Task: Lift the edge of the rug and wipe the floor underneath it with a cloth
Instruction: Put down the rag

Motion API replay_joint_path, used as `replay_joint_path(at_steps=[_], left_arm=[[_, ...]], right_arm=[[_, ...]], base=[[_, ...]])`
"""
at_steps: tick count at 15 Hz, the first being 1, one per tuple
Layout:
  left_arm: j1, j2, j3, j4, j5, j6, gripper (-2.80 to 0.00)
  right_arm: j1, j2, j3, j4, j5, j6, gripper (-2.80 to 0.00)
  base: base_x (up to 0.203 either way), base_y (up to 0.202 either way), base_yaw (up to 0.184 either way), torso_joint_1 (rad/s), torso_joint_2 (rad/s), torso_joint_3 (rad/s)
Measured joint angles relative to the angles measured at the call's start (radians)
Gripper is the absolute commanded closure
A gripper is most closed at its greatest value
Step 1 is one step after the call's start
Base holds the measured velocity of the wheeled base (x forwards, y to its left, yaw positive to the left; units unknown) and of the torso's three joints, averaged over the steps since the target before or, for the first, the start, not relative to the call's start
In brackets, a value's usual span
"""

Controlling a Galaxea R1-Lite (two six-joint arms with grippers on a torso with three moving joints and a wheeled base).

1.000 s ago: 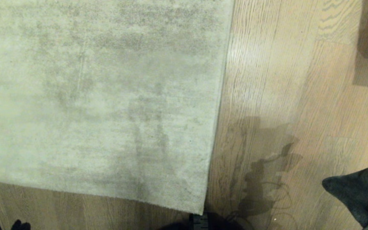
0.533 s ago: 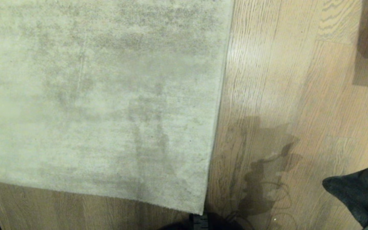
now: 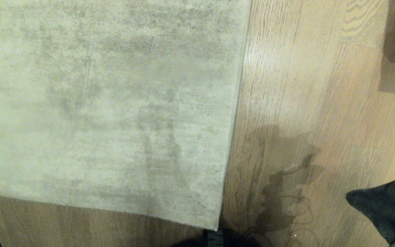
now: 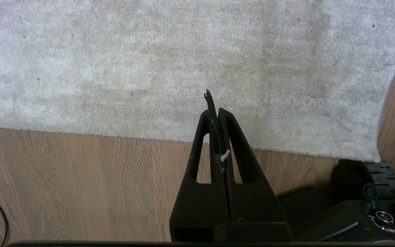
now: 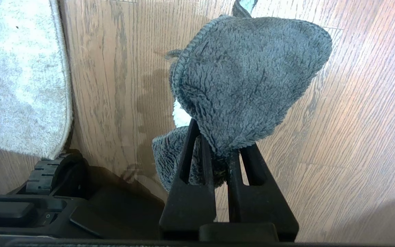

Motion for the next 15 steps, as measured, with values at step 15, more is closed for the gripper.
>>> replay_joint_path(at_steps=[15], left_arm=[[0.000,-0.004,0.000,-0.002,0.003,-0.003,0.00]], right_arm=[[0.000,0.000,0.000,0.000,0.000,0.000,0.00]], base=[[0.000,0.000,0.000,0.000,0.00,0.000]])
